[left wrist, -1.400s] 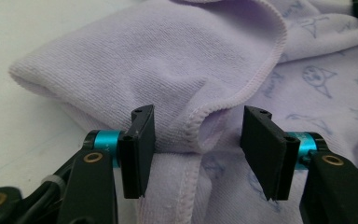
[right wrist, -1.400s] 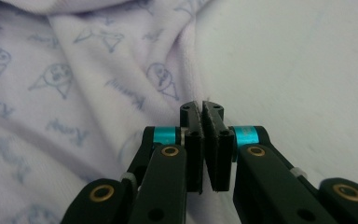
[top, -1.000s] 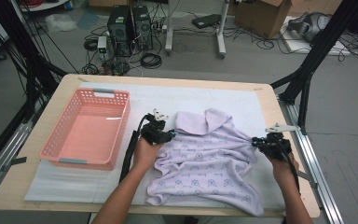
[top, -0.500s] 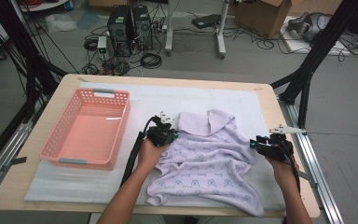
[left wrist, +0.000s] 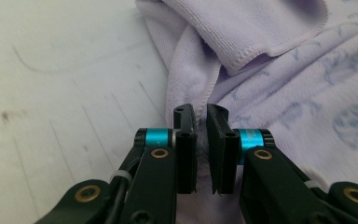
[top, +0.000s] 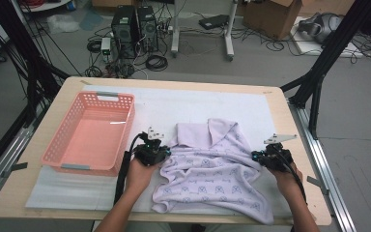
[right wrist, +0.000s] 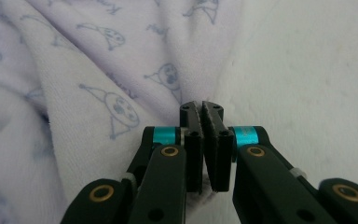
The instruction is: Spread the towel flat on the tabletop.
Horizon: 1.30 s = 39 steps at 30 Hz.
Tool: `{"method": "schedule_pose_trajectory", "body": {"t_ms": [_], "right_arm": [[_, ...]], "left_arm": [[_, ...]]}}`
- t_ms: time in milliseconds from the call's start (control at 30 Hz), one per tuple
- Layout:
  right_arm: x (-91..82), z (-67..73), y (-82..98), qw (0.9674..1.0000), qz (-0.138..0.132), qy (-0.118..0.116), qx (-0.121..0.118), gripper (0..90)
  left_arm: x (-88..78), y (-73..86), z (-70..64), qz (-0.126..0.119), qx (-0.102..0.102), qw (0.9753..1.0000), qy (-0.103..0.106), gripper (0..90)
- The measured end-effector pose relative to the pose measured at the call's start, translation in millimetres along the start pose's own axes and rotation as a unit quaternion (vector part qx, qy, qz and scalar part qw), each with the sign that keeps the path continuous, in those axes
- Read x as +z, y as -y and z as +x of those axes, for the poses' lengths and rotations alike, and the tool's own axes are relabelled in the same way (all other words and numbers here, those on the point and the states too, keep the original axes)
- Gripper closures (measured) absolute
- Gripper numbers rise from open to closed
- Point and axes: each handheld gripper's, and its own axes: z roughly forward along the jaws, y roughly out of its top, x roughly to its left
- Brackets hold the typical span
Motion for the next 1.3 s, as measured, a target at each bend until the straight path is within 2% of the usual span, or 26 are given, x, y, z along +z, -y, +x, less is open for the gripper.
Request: {"method": "schedule_pose_trajectory", "body": {"t_ms": [67,100,133,167,233,300,367,433,533,567,600,633,667,700,800,933,1033,1067,1100,1133,1167,1233,1300], "right_arm": [[-5.0,0.6,4.3,0.9995,0.018,-0.026,0.002,86.2],[-7.4,1.2,4.9,0.9992,0.021,-0.033,-0.005,84.3],[-9.4,1.5,4.6,0.9992,0.018,-0.034,-0.01,77.3],[-11.5,1.1,3.2,0.9996,0.005,-0.025,-0.013,67.7],[-14.3,-2.2,0.0,0.9997,-0.023,-0.011,-0.006,59.8],[-16.0,-4.0,-3.3,0.9988,-0.047,-0.001,-0.008,58.0],[-15.5,-4.9,-6.2,0.998,-0.063,0.005,-0.009,57.1],[-14.4,-4.1,-8.8,0.9975,-0.07,0.008,-0.004,56.8],[-11.2,-1.5,-12.1,0.9973,-0.073,0.008,-0.006,56.2],[-10.1,-0.6,-13.0,0.9975,-0.07,0.006,-0.006,56.1],[-8.8,-0.1,-13.8,0.9976,-0.069,0.005,-0.008,56.0],[-7.2,-0.1,-14.4,0.9976,-0.069,0.003,-0.008,55.8],[-5.8,-0.3,-15.0,0.9976,-0.069,0.002,-0.007,55.5],[-4.5,-0.9,-15.5,0.9976,-0.069,0.001,-0.006,55.1],[0.5,-2.5,-17.5,0.9975,-0.07,-0.003,0.0,55.0],[8.4,-6.2,-24.9,0.9967,-0.081,-0.007,0.002,55.1],[15.4,-9.3,-37.6,0.9956,-0.093,-0.013,-0.002,55.0],[17.8,-10.3,-42.9,0.9951,-0.098,-0.015,-0.004,54.7],[19.9,-11.4,-48.8,0.9948,-0.1,-0.016,-0.008,54.1],[22.2,-12.8,-55.3,0.9944,-0.104,-0.017,-0.011,54.2],[24.5,-14.8,-62.0,0.994,-0.107,-0.018,-0.014,54.2],[31.0,-20.0,-76.4,0.9942,-0.105,-0.015,-0.017,54.6],[41.4,-26.0,-89.8,0.9946,-0.1,-0.012,-0.024,54.6]], "left_arm": [[-3.7,2.7,-0.3,-0.004,-0.003,0.9999,0.014,79.3],[-4.0,2.2,-0.1,-0.009,0.0,0.9998,0.016,75.6],[-3.1,0.0,1.2,-0.02,0.004,0.9996,0.022,69.2],[-1.6,-2.7,2.1,-0.027,0.005,0.9994,0.023,61.9],[1.7,-10.9,1.7,-0.041,0.019,0.9988,0.018,51.3],[5.5,-22.1,0.3,-0.049,0.037,0.9978,0.023,50.7],[13.1,-34.0,-1.0,-0.053,0.044,0.997,0.036,50.4],[25.1,-43.5,-2.8,-0.032,0.048,0.9975,0.042,50.3],[43.3,-52.4,-7.3,0.003,0.068,0.9971,0.034,51.9],[46.8,-54.9,-9.1,0.006,0.083,0.9962,0.023,58.2],[48.9,-57.5,-10.6,0.004,0.101,0.9949,0.004,75.0],[50.9,-60.9,-10.1,-0.004,0.097,0.9952,-0.014,83.4],[52.0,-64.2,-6.7,-0.018,0.084,0.9962,-0.018,85.2],[53.5,-68.0,-2.2,-0.022,0.066,0.9972,-0.025,85.7],[59.8,-79.5,12.1,-0.033,0.035,0.9979,-0.044,86.1],[64.1,-102.5,30.1,-0.069,-0.018,0.9953,-0.066,86.1],[72.3,-115.8,35.7,-0.077,-0.035,0.9938,-0.072,84.9],[74.2,-117.6,36.3,-0.082,-0.046,0.9932,-0.069,81.4],[75.9,-117.9,36.4,-0.091,-0.056,0.9924,-0.061,71.5],[76.9,-117.3,36.1,-0.091,-0.061,0.9928,-0.049,60.4],[77.5,-116.2,35.0,-0.085,-0.056,0.9938,-0.043,55.2],[76.8,-113.6,30.8,-0.074,-0.033,0.996,-0.039,48.9],[72.8,-109.3,27.2,-0.079,-0.028,0.9961,-0.028,48.4]]}}
